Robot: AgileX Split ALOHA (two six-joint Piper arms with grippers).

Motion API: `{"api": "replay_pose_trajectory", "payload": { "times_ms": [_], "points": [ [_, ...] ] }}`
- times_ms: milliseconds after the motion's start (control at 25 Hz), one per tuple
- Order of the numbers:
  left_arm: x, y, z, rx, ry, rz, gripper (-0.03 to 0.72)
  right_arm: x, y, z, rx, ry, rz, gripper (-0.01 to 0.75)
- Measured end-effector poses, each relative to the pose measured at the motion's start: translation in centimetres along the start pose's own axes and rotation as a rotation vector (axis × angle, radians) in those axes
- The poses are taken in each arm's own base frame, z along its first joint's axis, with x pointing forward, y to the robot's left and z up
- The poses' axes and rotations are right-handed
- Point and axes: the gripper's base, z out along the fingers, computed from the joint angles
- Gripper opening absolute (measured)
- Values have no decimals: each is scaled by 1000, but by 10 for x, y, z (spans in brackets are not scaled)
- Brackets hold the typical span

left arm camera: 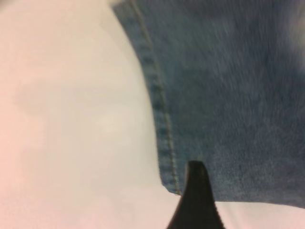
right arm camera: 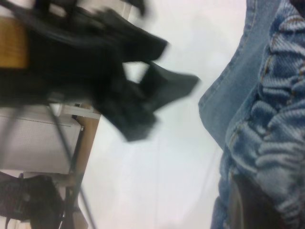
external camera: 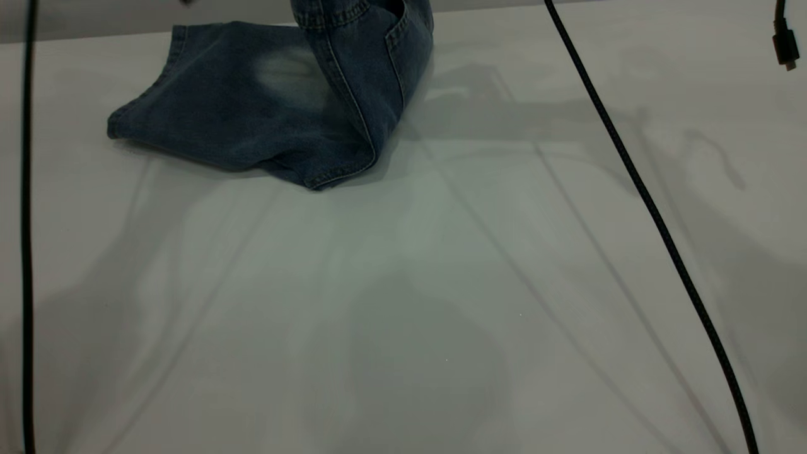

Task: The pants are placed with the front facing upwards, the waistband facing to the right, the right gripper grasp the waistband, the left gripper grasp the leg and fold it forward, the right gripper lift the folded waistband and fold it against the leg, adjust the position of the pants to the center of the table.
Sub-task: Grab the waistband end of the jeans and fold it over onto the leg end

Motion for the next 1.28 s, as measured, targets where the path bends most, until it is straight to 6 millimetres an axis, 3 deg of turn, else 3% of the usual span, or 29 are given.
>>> {"api": "replay_pose_trajectory", "payload": {
  "times_ms": [280,480,640,760,1000,1280],
  "points": [
    [-5,26,-106,-49,-251,-89,493,0,-1,0,6,-5,-5,78],
    [8,40,-188,-63,-447,-135,493,-1,-5,3,15,-21,3,78],
    [22,42,-227,-45,-532,-150,493,5,-10,17,8,-10,19,78],
    [29,42,-243,-30,-567,-157,493,8,-6,32,-17,-5,17,78],
    [28,40,-242,0,-573,-157,493,12,3,63,-60,-8,-5,78],
    [28,40,-242,-8,-574,-133,493,17,-19,96,-74,-48,50,79]
  ]
}}
